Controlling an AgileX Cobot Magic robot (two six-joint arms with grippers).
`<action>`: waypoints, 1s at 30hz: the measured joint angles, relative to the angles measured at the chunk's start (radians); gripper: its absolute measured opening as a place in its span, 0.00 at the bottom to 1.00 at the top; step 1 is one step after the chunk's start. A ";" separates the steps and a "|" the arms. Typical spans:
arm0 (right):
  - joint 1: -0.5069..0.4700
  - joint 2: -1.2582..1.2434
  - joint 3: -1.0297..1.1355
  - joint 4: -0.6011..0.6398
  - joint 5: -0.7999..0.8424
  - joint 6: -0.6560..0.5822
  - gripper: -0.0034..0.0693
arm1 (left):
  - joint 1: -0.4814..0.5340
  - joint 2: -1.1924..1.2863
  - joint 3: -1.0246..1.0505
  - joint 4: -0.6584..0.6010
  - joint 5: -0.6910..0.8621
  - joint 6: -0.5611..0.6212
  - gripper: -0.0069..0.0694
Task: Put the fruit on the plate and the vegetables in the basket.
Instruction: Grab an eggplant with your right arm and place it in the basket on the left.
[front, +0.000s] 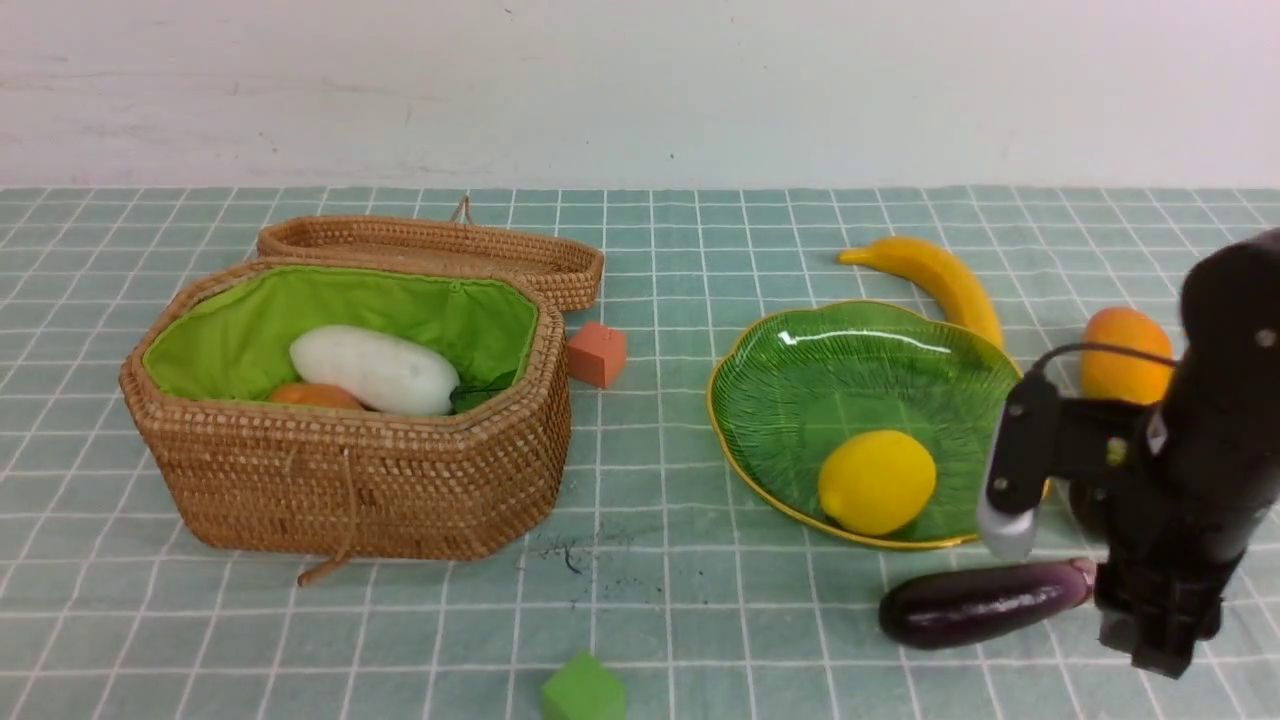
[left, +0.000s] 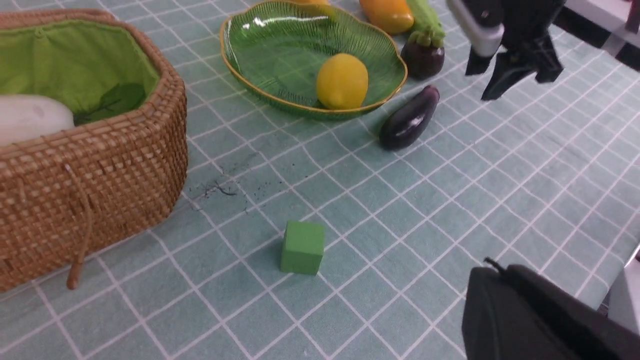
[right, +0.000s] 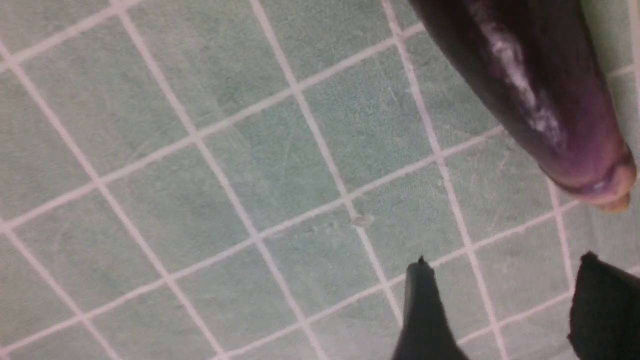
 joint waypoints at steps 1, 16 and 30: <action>0.000 0.017 0.000 -0.002 -0.024 -0.011 0.63 | 0.000 -0.002 0.000 0.000 0.000 -0.001 0.07; 0.000 0.180 -0.001 -0.019 -0.229 -0.143 0.74 | 0.000 -0.001 0.001 0.000 -0.040 -0.003 0.07; 0.000 0.211 -0.010 0.008 -0.212 -0.160 0.50 | 0.000 -0.001 0.001 0.000 -0.040 -0.003 0.07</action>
